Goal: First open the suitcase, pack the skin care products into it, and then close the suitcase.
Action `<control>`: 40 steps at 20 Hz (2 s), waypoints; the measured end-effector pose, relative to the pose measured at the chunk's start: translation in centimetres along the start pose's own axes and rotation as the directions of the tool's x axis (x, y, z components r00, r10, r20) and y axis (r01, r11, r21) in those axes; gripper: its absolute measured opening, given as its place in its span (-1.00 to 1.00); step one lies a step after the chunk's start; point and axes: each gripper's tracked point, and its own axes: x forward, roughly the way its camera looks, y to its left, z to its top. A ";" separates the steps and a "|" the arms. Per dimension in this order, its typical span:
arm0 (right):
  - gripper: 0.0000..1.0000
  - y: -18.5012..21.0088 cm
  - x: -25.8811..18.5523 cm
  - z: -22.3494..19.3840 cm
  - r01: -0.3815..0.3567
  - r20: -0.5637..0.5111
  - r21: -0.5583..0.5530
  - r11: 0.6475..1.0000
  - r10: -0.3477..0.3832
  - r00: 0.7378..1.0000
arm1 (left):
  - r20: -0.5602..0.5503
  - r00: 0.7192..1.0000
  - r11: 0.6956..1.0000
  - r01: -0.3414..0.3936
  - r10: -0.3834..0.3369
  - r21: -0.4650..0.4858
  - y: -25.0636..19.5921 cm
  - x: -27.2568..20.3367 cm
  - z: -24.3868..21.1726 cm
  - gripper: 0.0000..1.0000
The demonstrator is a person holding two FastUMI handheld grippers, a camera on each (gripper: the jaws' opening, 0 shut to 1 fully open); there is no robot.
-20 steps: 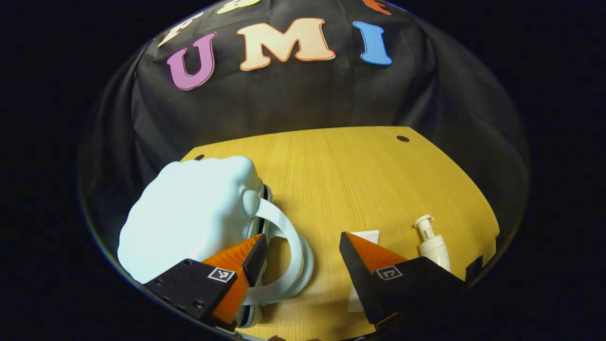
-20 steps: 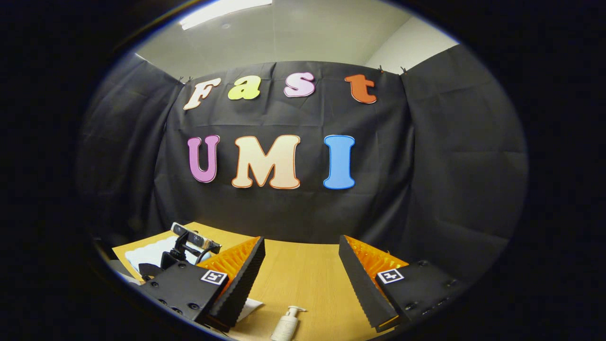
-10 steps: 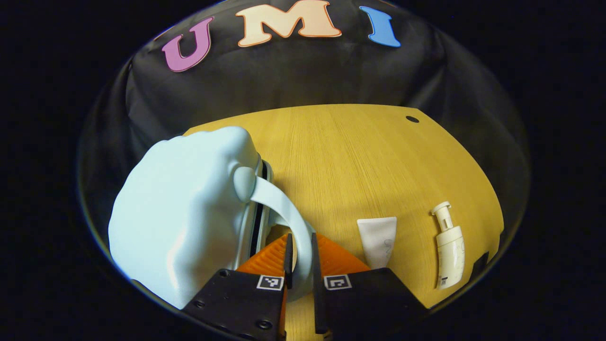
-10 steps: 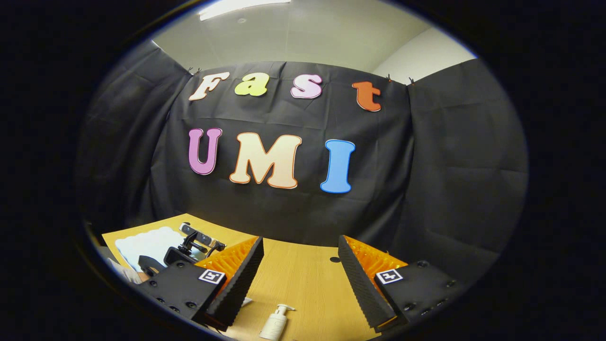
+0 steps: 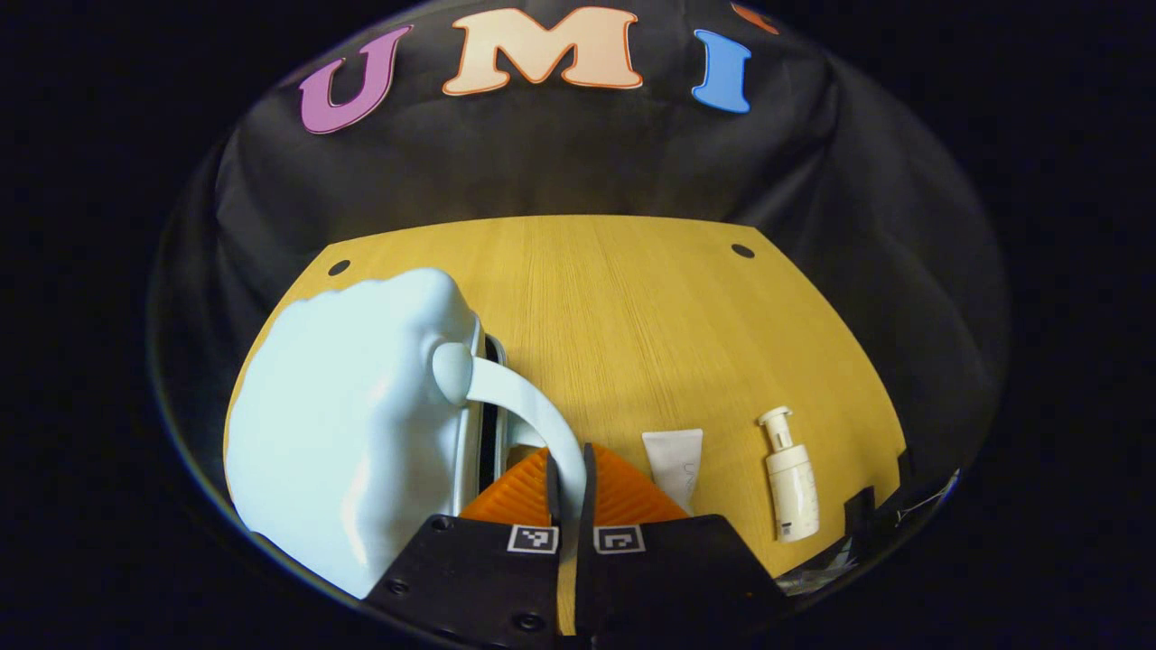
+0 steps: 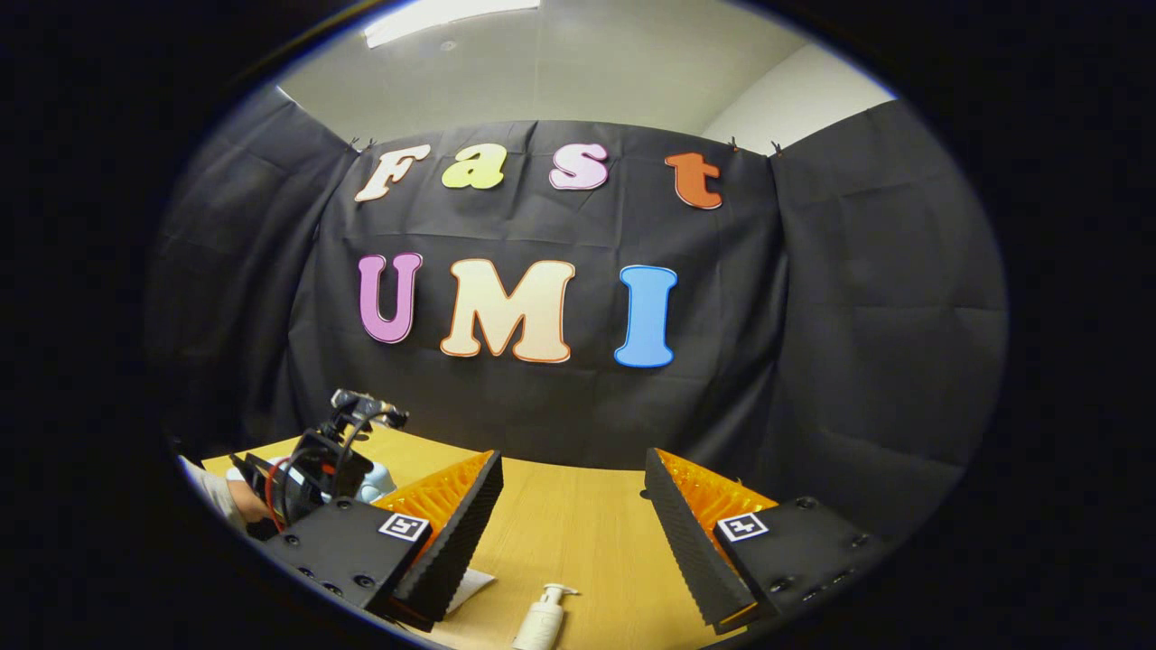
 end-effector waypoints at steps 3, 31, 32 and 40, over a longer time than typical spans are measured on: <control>0.99 1.0 0.3 -0.1 -0.018 0.003 0.024 1.000 0.018 1.000 | 0.027 1.000 1.000 0.007 -0.007 -0.010 0.6 -2.3 2.1 -1.00; 1.00 14.1 5.6 -0.5 -0.054 -0.009 0.068 0.996 0.055 0.998 | 0.213 0.917 0.940 -0.339 0.338 -0.036 36.1 -15.5 11.0 -1.00; 1.00 14.6 5.7 -0.6 -0.052 -0.005 0.063 0.997 0.053 0.999 | 0.209 0.905 0.928 -0.372 0.371 -0.036 38.2 -15.6 10.6 -1.00; 0.99 18.2 7.2 -0.9 -0.054 -0.039 0.008 0.999 0.054 0.998 | 0.061 0.923 0.910 -0.361 0.380 -0.204 49.2 -9.9 3.6 -1.00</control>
